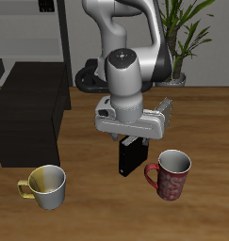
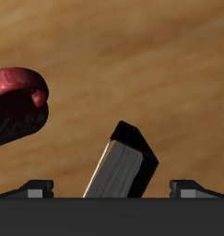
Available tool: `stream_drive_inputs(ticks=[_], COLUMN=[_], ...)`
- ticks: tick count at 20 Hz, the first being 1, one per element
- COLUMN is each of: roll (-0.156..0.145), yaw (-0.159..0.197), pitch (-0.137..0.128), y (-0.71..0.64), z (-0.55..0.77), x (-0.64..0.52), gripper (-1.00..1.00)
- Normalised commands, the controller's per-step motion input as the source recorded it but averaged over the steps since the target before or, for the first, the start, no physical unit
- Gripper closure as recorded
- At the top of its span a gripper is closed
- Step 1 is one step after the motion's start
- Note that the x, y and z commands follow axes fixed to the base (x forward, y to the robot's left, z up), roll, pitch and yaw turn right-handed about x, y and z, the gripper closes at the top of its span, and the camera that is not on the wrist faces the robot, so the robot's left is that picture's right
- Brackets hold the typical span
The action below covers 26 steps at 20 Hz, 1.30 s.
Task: Place the black book flat on top of the shelf and place the white-yellow mug on top of the shelf
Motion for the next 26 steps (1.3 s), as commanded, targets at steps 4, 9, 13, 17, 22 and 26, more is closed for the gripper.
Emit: stream_drive_inputs(ticks=[4,9,13,17,22,26], roll=[0.004,-0.017,-0.018,-0.029,-0.047,-0.079], yaw=[-0.015,-0.004,0.002,0.013,0.084,0.072], pitch=[-0.005,-0.008,-0.011,-0.018,-0.035,-0.024], y=[-0.02,-0.12,-0.13,-0.18,-0.17,-0.25], z=[-0.02,0.07,0.07,0.11,0.31,0.44], x=[-0.01,0.05,0.05,-0.01,-0.17,-0.28], gripper=[1.0,1.0,1.0,1.0,1.0,1.0])
